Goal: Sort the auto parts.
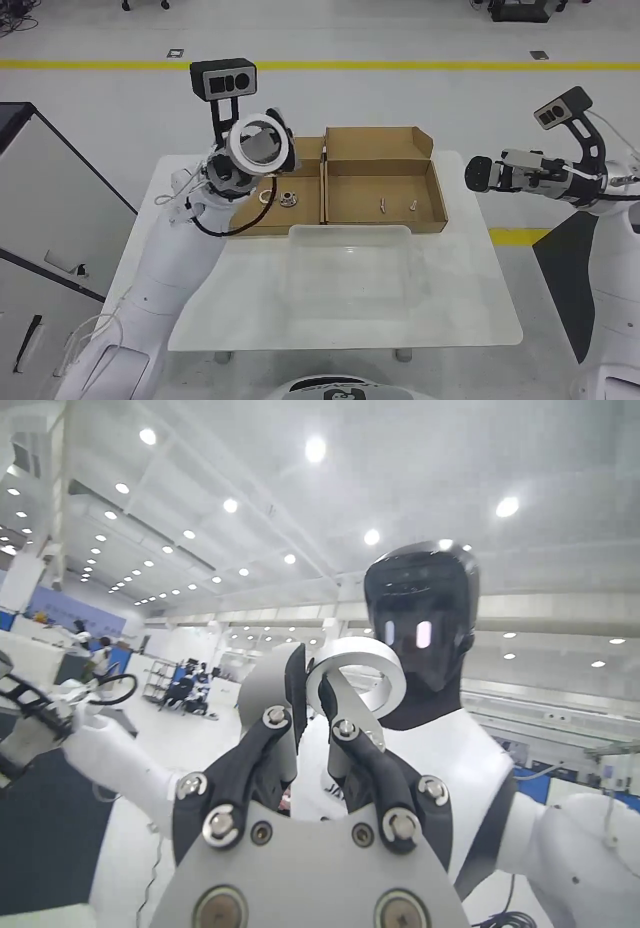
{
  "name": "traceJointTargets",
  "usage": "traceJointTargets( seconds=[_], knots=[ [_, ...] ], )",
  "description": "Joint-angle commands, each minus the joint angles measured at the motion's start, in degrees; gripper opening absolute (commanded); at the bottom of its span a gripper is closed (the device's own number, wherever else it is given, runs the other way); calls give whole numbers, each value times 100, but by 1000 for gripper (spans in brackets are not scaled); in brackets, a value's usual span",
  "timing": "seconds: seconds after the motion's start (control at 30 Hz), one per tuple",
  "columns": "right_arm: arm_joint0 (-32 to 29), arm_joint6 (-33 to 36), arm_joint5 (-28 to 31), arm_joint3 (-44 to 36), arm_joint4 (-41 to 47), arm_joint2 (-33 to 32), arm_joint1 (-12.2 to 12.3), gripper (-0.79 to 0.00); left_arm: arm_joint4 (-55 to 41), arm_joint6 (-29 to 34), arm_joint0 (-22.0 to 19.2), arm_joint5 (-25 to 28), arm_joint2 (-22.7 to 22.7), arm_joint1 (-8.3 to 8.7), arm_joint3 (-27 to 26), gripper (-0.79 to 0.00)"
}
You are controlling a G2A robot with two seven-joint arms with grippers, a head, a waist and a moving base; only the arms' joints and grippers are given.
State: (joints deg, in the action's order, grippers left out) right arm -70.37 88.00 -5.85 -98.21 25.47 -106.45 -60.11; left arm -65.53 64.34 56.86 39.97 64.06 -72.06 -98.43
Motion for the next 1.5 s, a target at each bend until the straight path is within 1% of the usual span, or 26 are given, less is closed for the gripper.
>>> traceJointTargets(
  seconds=[0.0, 0.1, 0.23, 0.63, 0.77, 0.83, 0.93, 1.0, 1.03, 1.1, 1.13, 1.17, 1.23, 1.27, 1.33, 1.47],
  knots=[
    [0, 0, 0, 0, 0, 0, 0, 0, -444, 97, 17, -99, 35, -37, 8, -785],
    [0, 0, 0, 0, 0, 0, 0, 0, -666, 214, 33, -217, 97, -90, 48, -785],
    [0, 0, 0, 0, 0, 0, 0, 0, -564, 328, 41, -331, 150, -131, 118, -785],
    [0, 0, 0, 0, 0, 0, 0, 0, -543, 299, 50, -354, 152, -131, 113, -785],
    [0, 0, 0, 0, 0, 0, 0, 0, 321, -83, 107, -522, 239, -111, 228, -785],
    [0, 0, 0, 0, 0, 0, 0, 0, 1040, -287, 105, -626, 277, -92, 345, -785],
    [0, 0, 0, 0, 0, 0, 0, 0, 1799, -539, 136, -735, 298, -73, 392, -785],
    [0, 0, 0, 0, 0, 0, 0, 0, 2144, -718, 180, -879, 288, -67, 401, -785],
    [0, 0, 0, 0, 0, 0, 0, 0, 2495, -770, 169, -895, 326, -53, 435, -785],
    [0, 0, 0, 0, 0, 0, 0, 0, 2885, -923, 184, -1058, 324, -41, 470, -785],
    [0, 0, 0, 0, 0, 0, 0, 0, 3428, -984, 138, -1052, 390, -19, 536, -785],
    [0, 0, 0, 0, 0, 0, 0, 0, 3975, -1120, 137, -1150, 387, -5, 587, -785],
    [0, 0, 0, 0, 0, 0, 0, 0, 4461, -1305, 132, -1298, 366, 4, 638, -785],
    [0, 0, 0, 0, 0, 0, 0, 0, 4826, -1405, 124, -1457, 338, 12, 684, -785],
    [0, 0, 0, 0, 0, 0, 0, 0, 5136, -1522, 117, -1613, 316, 20, 734, -785],
    [0, 0, 0, 0, 0, 0, 0, 0, 6391, -1729, 58, -2034, 281, 65, 829, -785]
  ],
)
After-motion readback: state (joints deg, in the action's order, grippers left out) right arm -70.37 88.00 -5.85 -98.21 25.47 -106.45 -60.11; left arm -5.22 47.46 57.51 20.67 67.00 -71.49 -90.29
